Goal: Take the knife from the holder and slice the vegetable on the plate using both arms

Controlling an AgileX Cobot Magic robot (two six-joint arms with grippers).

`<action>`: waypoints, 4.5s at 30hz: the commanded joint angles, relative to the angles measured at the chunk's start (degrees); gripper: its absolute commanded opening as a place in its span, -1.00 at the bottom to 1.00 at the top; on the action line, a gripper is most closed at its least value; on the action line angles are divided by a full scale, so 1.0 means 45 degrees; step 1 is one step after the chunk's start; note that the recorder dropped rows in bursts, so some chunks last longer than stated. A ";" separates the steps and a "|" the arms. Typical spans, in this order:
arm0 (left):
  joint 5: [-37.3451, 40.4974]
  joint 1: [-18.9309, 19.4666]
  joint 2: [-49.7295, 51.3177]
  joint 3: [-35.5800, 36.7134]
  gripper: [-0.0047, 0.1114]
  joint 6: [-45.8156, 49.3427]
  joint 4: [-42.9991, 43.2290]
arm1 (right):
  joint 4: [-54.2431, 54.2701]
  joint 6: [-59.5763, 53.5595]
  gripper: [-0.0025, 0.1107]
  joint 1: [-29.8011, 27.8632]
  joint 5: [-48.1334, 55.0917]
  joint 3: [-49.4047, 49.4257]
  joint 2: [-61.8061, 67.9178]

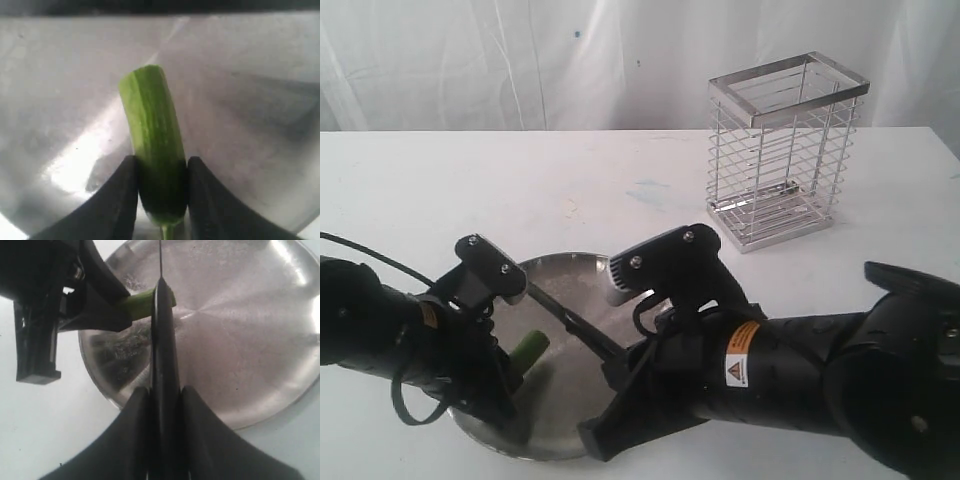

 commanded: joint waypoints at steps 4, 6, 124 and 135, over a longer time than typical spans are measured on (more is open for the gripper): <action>-0.0629 -0.0269 0.0730 -0.0005 -0.83 -0.1838 -0.0846 | -0.0382 -0.0890 -0.96 -0.0520 0.2118 -0.0044 -0.0955; -0.0819 -0.0269 0.1004 -0.0005 -0.82 -0.2227 -0.0846 | -0.0510 -0.0890 -0.96 -0.0520 0.2396 -0.0044 -0.1086; -0.1567 0.0099 -0.1734 -0.0043 -0.91 -0.3724 -0.0027 | -0.1780 -0.3503 -0.96 -0.0744 0.1831 -0.0778 0.1784; -0.3227 0.0040 -0.0273 -0.0065 -0.91 -0.4405 -0.0221 | -0.1780 -0.3503 -0.96 -0.0744 0.1893 -0.0778 0.1784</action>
